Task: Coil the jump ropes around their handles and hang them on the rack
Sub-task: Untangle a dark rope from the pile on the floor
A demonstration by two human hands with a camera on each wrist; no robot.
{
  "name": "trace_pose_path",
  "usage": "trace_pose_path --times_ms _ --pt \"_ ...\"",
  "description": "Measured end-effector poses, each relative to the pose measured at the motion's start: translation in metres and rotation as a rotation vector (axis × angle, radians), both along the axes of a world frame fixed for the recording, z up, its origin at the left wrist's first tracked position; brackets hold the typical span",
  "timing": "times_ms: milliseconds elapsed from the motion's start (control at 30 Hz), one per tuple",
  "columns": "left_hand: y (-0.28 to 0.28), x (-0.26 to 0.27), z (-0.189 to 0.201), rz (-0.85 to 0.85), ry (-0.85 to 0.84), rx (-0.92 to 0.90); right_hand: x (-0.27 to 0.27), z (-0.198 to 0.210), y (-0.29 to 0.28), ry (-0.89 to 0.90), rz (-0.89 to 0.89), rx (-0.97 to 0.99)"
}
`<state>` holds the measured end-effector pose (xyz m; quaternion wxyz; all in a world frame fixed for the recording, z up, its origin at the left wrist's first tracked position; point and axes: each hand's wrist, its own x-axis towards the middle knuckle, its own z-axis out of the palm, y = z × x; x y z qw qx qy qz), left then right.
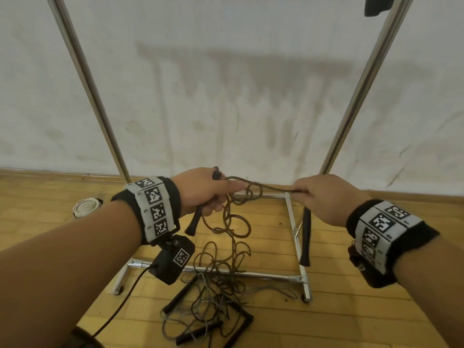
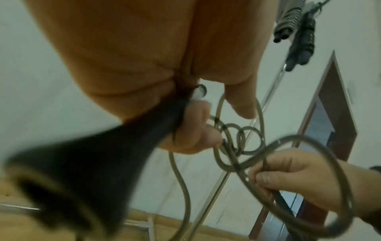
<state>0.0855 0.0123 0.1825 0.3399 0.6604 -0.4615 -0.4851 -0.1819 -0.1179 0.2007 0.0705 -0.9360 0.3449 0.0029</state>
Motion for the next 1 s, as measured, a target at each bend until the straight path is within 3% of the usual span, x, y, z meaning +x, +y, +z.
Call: trace_pose_path --times_ms 100,167,233,300,367,433,500,567,633,767,900,1000 --pt "0.002 0.010 -0.002 -0.059 0.143 0.017 -0.003 -0.003 -0.007 -0.204 -0.152 0.090" --pt "0.003 0.016 -0.004 -0.018 0.028 0.026 -0.011 -0.004 -0.016 -0.232 -0.268 0.082" --pt "0.003 0.019 -0.007 0.085 -0.141 0.001 -0.020 -0.004 -0.024 -0.120 -0.349 0.036" --pt "0.000 0.017 -0.007 0.173 -0.228 -0.043 -0.027 -0.006 -0.025 0.120 -0.378 0.039" --pt "-0.001 0.009 -0.003 0.186 -0.268 -0.082 -0.029 -0.007 -0.019 0.344 -0.322 0.102" --pt "-0.001 -0.003 0.001 0.155 -0.261 -0.105 -0.025 -0.005 -0.011 0.377 -0.182 0.229" --pt "-0.003 -0.016 0.004 0.102 -0.243 -0.119 -0.015 -0.001 -0.001 0.189 -0.051 0.377" --pt "-0.004 -0.029 0.005 0.037 -0.195 -0.125 0.001 0.005 0.015 -0.128 -0.042 0.575" --pt "-0.005 -0.041 0.006 -0.004 -0.143 -0.137 0.017 0.007 0.033 -0.311 -0.064 0.699" --pt "-0.007 -0.045 0.007 -0.020 -0.115 -0.168 0.029 -0.004 0.051 -0.264 0.010 0.555" --pt "-0.005 -0.034 0.010 0.048 -0.093 -0.201 0.025 -0.007 0.045 -0.271 -0.078 0.553" --pt "-0.003 -0.025 0.013 0.087 -0.255 -0.172 0.019 -0.004 0.029 -0.306 -0.099 0.395"
